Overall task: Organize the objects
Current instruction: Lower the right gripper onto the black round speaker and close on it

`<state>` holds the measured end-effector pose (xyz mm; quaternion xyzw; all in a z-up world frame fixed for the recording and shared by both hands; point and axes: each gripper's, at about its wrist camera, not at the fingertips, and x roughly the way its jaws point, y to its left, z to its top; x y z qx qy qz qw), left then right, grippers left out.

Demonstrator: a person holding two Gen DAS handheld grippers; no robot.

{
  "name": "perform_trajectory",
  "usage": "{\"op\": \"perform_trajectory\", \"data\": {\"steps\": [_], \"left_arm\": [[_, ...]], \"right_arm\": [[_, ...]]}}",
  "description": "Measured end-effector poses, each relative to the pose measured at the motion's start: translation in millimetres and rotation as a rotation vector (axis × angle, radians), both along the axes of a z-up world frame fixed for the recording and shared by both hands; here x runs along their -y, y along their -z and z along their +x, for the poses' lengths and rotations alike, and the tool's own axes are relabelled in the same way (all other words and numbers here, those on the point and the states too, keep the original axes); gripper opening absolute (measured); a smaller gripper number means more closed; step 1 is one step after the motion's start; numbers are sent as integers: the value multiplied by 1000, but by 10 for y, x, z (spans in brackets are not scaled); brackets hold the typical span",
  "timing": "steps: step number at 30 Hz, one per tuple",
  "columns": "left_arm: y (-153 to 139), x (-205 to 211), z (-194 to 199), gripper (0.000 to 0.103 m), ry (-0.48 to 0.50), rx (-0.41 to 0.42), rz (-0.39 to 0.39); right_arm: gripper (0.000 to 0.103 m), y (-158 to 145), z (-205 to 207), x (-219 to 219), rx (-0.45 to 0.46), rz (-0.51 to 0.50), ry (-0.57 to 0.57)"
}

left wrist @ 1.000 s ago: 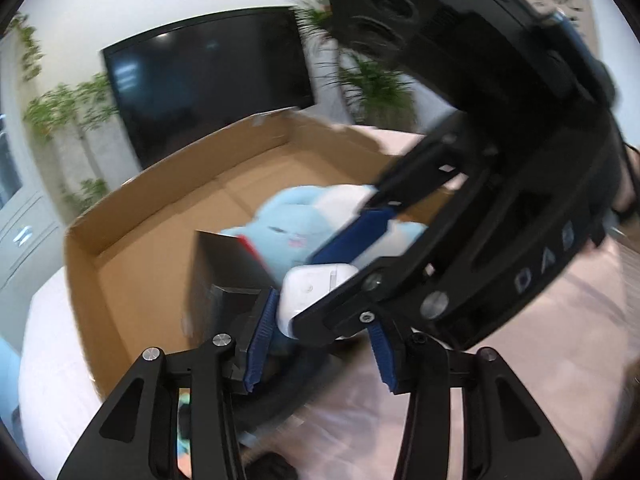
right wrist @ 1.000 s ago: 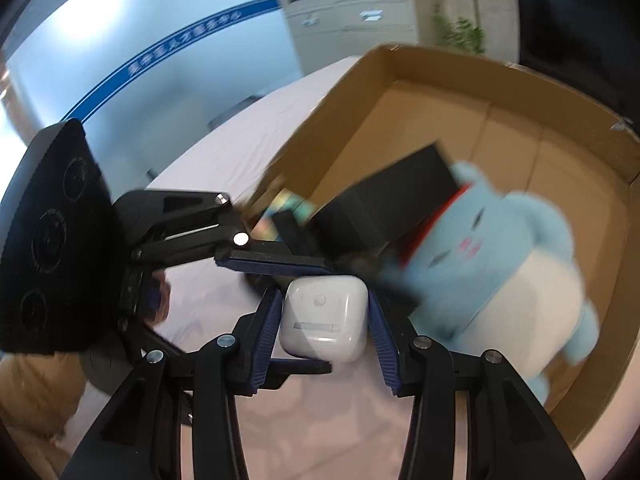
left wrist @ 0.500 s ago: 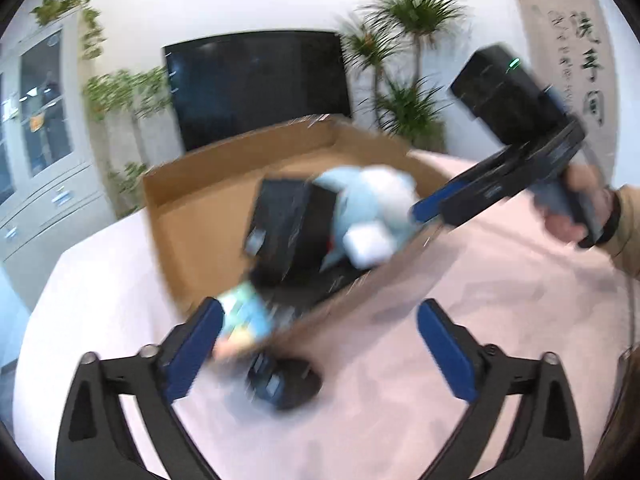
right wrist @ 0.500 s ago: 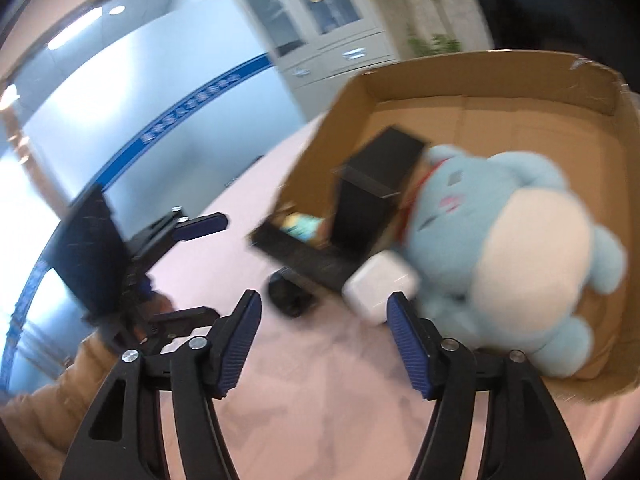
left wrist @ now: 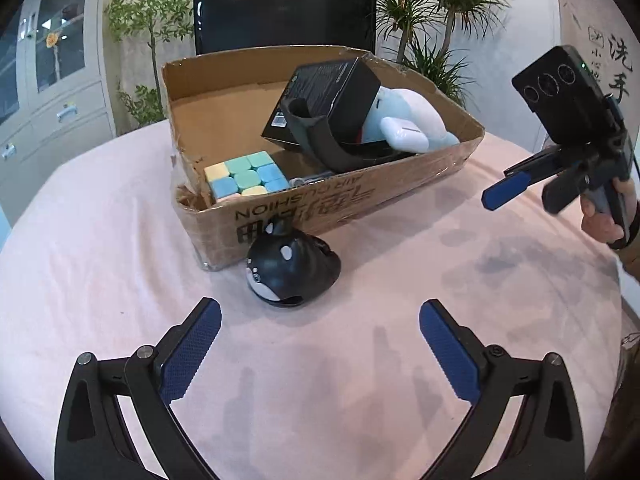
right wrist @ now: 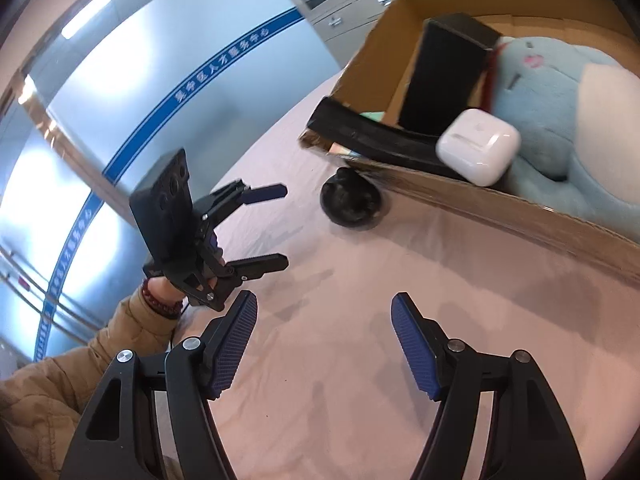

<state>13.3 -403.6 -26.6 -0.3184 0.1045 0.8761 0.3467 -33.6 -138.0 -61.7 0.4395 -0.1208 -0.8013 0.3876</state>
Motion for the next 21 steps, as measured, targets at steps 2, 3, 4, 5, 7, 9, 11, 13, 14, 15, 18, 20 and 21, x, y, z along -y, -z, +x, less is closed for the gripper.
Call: {"op": "perform_trajectory", "data": {"steps": [2,3,4,5,7,9,11,13,14,15,18,20,21], "left_arm": [[11,-21,12,100,8,-7,-15],[12,-24,14,100,10,-5,-18],[10,-32,-6,100,17,1,-18],[8,-24,7,100,15,2,-21],[34,-67,-43,100,19,16,-30],[52,-101,-77,100,26,22,-43],[65,-141,-97,100,39,27,-49],[74,-178,-107,100,45,35,-50],[78,-190,-116,100,45,38,-53],[82,-204,-119,100,46,42,-54],[97,-230,-149,100,55,56,-57],[104,-239,-166,100,51,57,-62],[107,-242,-176,100,52,60,-59]], "right_arm": [[69,-14,97,-123,1,-39,23],[69,-12,116,-140,8,-59,28],[69,-38,157,-161,12,-65,35],[69,-31,133,-187,12,-62,42],[69,0,130,-214,21,-68,40],[69,-60,258,-293,19,-77,39],[69,-55,263,-290,21,-79,37],[69,-53,291,-296,20,-78,38],[69,-47,299,-335,20,-76,38],[69,-61,329,-372,17,-75,44],[69,-68,349,-389,11,-74,55],[69,-73,385,-415,17,-80,61],[69,-74,399,-424,19,-83,61]]}}
